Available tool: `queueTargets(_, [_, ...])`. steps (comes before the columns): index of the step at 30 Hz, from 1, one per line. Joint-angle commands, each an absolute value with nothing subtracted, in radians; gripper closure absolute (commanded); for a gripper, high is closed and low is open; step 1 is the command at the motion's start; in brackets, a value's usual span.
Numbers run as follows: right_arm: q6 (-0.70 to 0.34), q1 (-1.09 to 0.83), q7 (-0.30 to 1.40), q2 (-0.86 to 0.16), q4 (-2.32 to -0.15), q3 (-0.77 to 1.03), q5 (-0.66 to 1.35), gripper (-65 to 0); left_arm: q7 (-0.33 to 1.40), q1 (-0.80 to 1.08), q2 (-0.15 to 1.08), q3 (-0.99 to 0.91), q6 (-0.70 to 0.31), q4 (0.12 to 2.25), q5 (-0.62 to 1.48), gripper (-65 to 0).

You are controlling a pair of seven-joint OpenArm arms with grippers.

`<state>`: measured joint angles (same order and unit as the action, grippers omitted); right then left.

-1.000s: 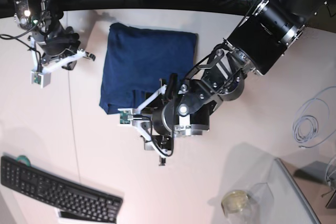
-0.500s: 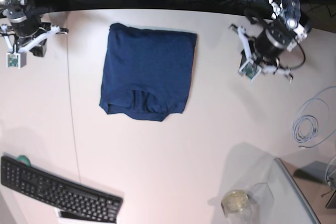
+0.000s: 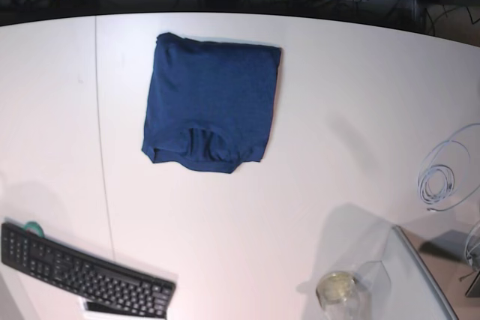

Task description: Layout the t-shirt on the table in an organized manner, then fold the t-shirt properly

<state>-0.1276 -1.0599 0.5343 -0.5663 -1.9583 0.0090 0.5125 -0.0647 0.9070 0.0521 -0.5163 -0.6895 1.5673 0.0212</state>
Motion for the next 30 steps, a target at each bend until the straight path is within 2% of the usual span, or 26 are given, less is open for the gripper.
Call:
queueTargets(1, [-0.119, -1.064, 0.556, -0.578, -1.943, 0.030, 0.504, -1.2, -0.117, 0.926, 0.039, -0.519, -0.698, 1.518, 0.001, 0.0])
queueTargets(3, [-0.120, -1.043, 0.605, -0.575, -1.874, 0.013, 0.504, -1.2, -0.205, 0.912, 0.033, -0.519, -0.698, 1.383, -0.061, 0.0])
queueTargets(8, [-0.120, -0.900, 0.621, -0.575, -1.561, -0.180, 0.504, -1.2, -0.390, 0.794, 0.036, -0.519, -0.698, 0.980, -0.163, 0.0])
queueTargets(11, [-0.120, -0.773, 0.539, -0.535, -1.311, -0.344, 0.504, -1.2, -0.513, 0.673, 0.091, -0.519, -0.698, 0.661, -0.213, 0.0])
queueTargets(14, [-0.117, -0.625, 0.326, -0.456, -0.943, -0.515, 0.504, -1.2, -0.664, 0.504, 0.176, -0.510, -0.698, 0.257, -0.292, 0.0])
queueTargets(16, [-0.116, -0.504, 0.137, -0.367, -0.618, -0.611, 0.504, -1.2, -0.727, 0.406, 0.223, -0.444, -0.653, 0.068, -0.401, 0.0])
queueTargets(19, [-0.116, -0.352, -0.297, -0.203, -0.079, -0.745, 0.504, -1.7, -0.707, 0.315, 0.237, -0.315, -0.498, 0.000, -0.581, 0.0])
queueTargets(20, [-0.116, -0.335, -0.424, -0.170, 0.000, -0.774, 0.506, -1.8, -0.680, 0.309, 0.234, -0.292, -0.447, 0.002, -0.616, 0.0])
queueTargets(21, [-0.116, -0.326, -0.547, -0.148, 0.000, -0.796, 0.506, -2.0, -0.650, 0.297, 0.225, -0.271, -0.389, 0.016, -0.644, 0.0])
queueTargets(23, [-0.116, -0.326, -0.650, -0.137, 0.000, -0.808, 0.509, -2.1, -0.572, 0.274, 0.194, -0.239, -0.291, 0.031, -0.673, 0.0])
queueTargets(26, [-0.116, -0.326, -0.596, -0.137, 0.000, -0.788, 0.509, -2.1, -0.481, 0.259, 0.168, -0.197, -0.213, 0.039, -0.696, 0.0])
queueTargets(30, [-0.116, -0.320, -0.524, -0.140, -0.088, -0.788, 0.510, -2.1, -0.473, 0.245, 0.160, -0.140, -0.194, 0.038, -0.691, 0.0])
